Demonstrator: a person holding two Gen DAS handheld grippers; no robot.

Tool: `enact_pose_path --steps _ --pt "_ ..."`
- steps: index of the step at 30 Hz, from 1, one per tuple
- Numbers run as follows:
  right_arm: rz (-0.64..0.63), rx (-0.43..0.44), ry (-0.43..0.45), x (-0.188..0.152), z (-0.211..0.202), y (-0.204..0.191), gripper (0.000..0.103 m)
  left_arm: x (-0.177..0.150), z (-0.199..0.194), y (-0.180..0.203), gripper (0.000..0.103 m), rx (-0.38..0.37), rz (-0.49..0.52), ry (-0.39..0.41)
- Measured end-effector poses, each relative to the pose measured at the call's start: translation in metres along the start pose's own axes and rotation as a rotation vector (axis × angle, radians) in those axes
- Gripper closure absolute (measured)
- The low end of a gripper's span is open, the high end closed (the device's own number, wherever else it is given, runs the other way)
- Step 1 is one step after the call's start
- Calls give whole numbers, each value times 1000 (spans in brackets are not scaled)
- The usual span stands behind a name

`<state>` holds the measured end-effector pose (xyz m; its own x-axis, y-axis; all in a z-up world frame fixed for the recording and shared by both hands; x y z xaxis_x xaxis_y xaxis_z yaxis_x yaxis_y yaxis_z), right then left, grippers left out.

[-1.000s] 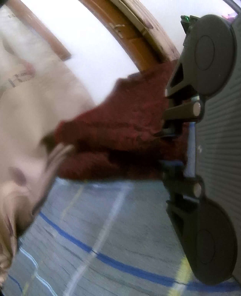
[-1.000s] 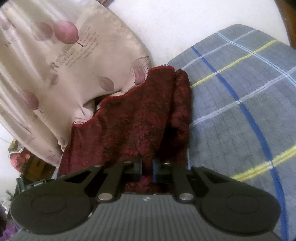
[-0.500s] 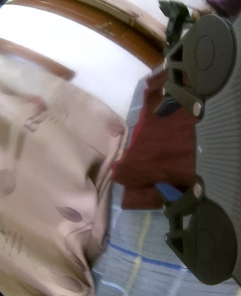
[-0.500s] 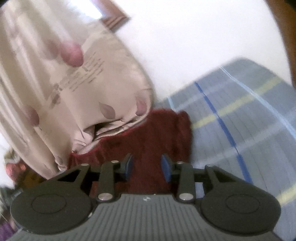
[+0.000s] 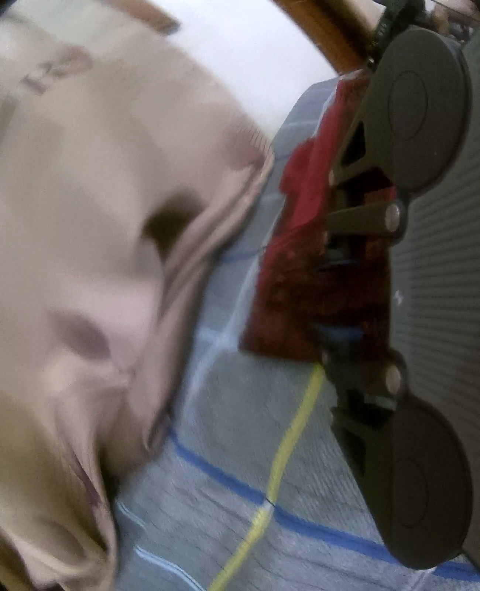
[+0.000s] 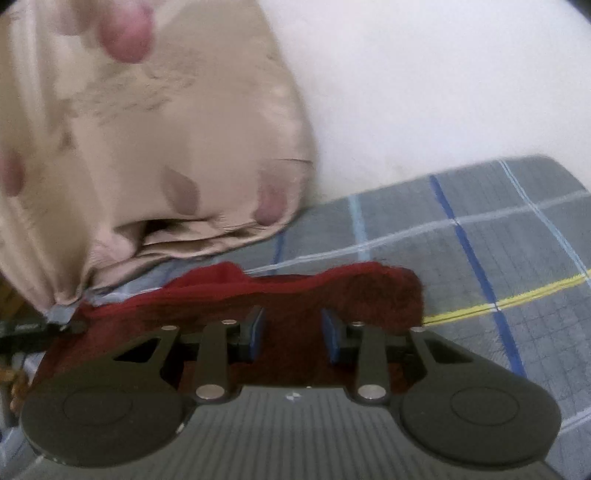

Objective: Fold small clothes

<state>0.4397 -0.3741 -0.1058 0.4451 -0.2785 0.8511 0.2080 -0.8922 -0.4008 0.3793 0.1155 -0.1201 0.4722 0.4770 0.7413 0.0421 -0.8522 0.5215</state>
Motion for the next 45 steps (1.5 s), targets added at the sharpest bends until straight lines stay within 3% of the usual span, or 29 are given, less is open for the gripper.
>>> enact_pose_path --steps 2,3,5,7,9,10,14,17,21,24,27,31,34,37,42,43,45 --pt "22 -65 -5 -5 9 18 68 -3 0 -5 74 -2 -38 9" --pt "27 -95 -18 -10 14 25 75 -3 -1 -3 73 -8 -38 18" --pt "50 -97 -14 -18 16 34 77 -1 -3 7 72 -33 17 20" --pt "29 -107 -6 -15 13 30 77 3 -3 14 58 -50 36 19" --pt "15 -114 40 -7 4 25 73 9 -8 17 26 -66 4 24" --pt "11 -104 77 1 -4 20 71 12 -11 17 23 -57 -15 35" --pt "-69 -13 130 12 -33 -19 68 16 -18 15 23 -53 -23 52" --pt "-175 22 104 3 -35 -44 64 8 -20 14 23 -40 31 40" --pt "-207 -8 25 -17 -16 -42 64 -7 -21 11 24 5 139 16" --pt "-213 -40 -60 -35 2 -34 62 -5 -26 6 23 -15 105 20" --pt "-209 -45 -53 -31 1 -36 59 -1 -25 2 23 -49 49 -7" --pt "-139 11 109 -10 -39 -49 54 -7 -16 -3 23 -105 5 -106" --pt "-99 60 213 -13 -80 -61 35 -13 -9 0 21 -186 27 -153" --pt "-56 99 254 -27 -111 -64 33 -15 -1 8 14 -235 69 -173" --pt "16 124 241 -73 -137 -74 33 -19 13 21 14 -296 127 -172" --pt "0 119 233 -82 -139 -79 33 -21 15 24 16 -302 142 -168" --pt "-45 117 200 -102 -139 -87 33 -23 18 28 45 -300 181 -161"
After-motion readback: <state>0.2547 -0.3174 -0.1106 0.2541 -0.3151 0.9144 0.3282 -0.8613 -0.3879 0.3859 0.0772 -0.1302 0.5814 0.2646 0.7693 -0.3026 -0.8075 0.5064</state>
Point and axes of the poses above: each gripper's, at about its wrist camera, not at the fingertips, and z roughly the way its jaws point, y to its right, x to its top, the point moved 8 cm from there along z, roughly the way its jaws point, and after that the axes turned 14 degrees about y, right-handed, at the moved point
